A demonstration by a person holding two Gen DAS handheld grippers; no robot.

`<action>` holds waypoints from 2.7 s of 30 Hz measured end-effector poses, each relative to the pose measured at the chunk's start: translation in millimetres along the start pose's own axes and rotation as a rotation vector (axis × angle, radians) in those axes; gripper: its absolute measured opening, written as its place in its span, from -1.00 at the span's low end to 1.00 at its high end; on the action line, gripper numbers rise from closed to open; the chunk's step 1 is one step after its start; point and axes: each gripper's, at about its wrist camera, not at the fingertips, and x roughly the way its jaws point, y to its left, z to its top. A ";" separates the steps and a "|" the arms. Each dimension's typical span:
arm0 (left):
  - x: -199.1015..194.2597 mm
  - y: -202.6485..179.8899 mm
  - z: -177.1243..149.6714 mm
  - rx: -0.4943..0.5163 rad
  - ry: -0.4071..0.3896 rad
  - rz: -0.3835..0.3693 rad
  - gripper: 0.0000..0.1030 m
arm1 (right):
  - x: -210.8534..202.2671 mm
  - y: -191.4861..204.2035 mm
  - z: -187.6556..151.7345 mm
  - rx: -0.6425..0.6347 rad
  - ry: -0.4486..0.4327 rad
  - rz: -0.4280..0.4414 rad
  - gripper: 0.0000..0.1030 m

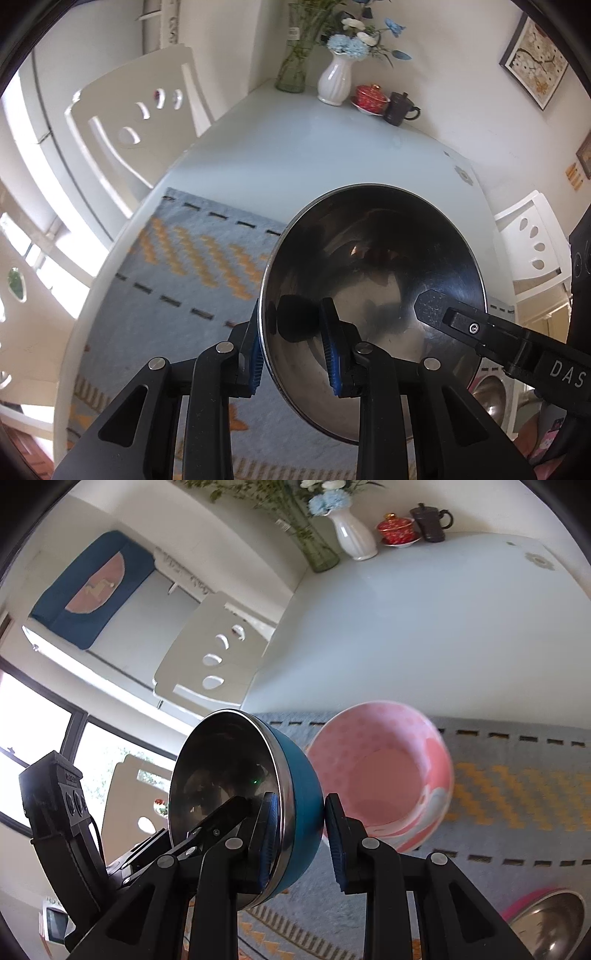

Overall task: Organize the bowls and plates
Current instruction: 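Lift the blue steel bowl with both grippers and carry it to the pink bowl, then lower the blue steel bowl into the pink bowl with both grippers, then open both grippers and raise them off the nested bowls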

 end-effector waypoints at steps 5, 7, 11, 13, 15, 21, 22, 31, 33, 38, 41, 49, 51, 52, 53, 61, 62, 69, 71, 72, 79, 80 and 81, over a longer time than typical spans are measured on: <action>19.3 -13.9 7.3 0.014 0.023 -0.032 -0.53 | 0.1 -20.6 7.6 0.029 -0.005 -0.034 -0.51; 27.5 -20.4 8.7 0.030 0.031 -0.038 -0.53 | 0.7 -29.3 9.2 0.040 -0.004 -0.051 -0.51; 41.0 -31.7 10.1 0.058 0.047 -0.034 -0.53 | 4.7 -45.7 13.6 0.065 0.005 -0.068 -0.51; 46.5 -36.5 10.2 0.073 0.053 -0.027 -0.53 | 6.7 -52.9 15.8 0.077 0.010 -0.069 -0.51; 50.5 -39.7 10.8 0.078 0.057 -0.019 -0.53 | 8.2 -57.9 17.1 0.086 0.012 -0.069 -0.51; 57.0 -44.1 11.7 0.098 0.070 0.013 -0.51 | 14.0 -71.1 20.9 0.099 0.032 -0.109 -0.51; 58.9 -43.3 11.9 0.095 0.075 0.011 -0.51 | 15.5 -74.9 21.3 0.108 0.034 -0.115 -0.51; 64.7 -46.5 9.9 0.130 0.083 0.050 -0.49 | 21.0 -73.0 22.5 0.094 0.046 -0.086 -0.51; 64.1 -44.8 10.4 0.116 0.087 0.041 -0.49 | 20.3 -73.9 22.3 0.101 0.042 -0.081 -0.51; 61.0 -42.9 11.8 0.103 0.090 0.035 -0.49 | 14.9 -76.9 21.7 0.111 0.034 -0.071 -0.51; 59.2 -41.5 12.5 0.092 0.094 0.032 -0.45 | 14.2 -79.3 21.9 0.124 0.042 -0.055 -0.51; 52.2 -42.6 13.0 0.079 0.101 0.028 -0.38 | 15.1 -75.8 20.7 0.146 0.078 -0.049 -0.50; 48.7 -43.3 12.0 0.082 0.096 0.027 -0.38 | 12.0 -75.3 20.3 0.154 0.071 -0.033 -0.50; 47.1 -43.4 11.8 0.084 0.095 0.028 -0.38 | 8.9 -74.5 20.3 0.155 0.063 -0.027 -0.50; 45.0 -44.0 11.3 0.086 0.093 0.028 -0.38 | 5.7 -72.9 20.5 0.151 0.057 -0.027 -0.48; 28.2 -46.4 7.4 0.095 0.089 0.032 -0.34 | -13.4 -59.8 17.5 0.127 0.046 -0.024 0.00; 26.7 -46.2 6.3 0.094 0.093 0.034 -0.34 | -14.8 -59.2 16.0 0.125 0.051 -0.025 0.00; 12.3 -49.0 -6.5 0.092 0.111 0.049 -0.34 | -32.9 -57.4 2.7 0.096 0.070 -0.049 0.00; 8.5 -50.6 -9.4 0.091 0.115 0.051 -0.34 | -40.2 -58.2 -0.5 0.085 0.072 -0.061 0.00; 6.3 -51.9 -11.3 0.090 0.118 0.054 -0.33 | -43.8 -58.6 -2.1 0.076 0.074 -0.067 0.00; -1.5 -65.7 -25.0 0.113 0.134 0.048 -0.33 | -61.7 -67.2 -18.3 0.044 0.090 -0.099 0.00; -2.0 -68.9 -28.0 0.120 0.141 0.043 -0.33 | -63.6 -68.2 -20.9 0.037 0.096 -0.101 0.00; -2.9 -71.2 -30.1 0.125 0.144 0.040 -0.33 | -65.4 -69.2 -24.8 0.025 0.105 -0.099 0.00</action>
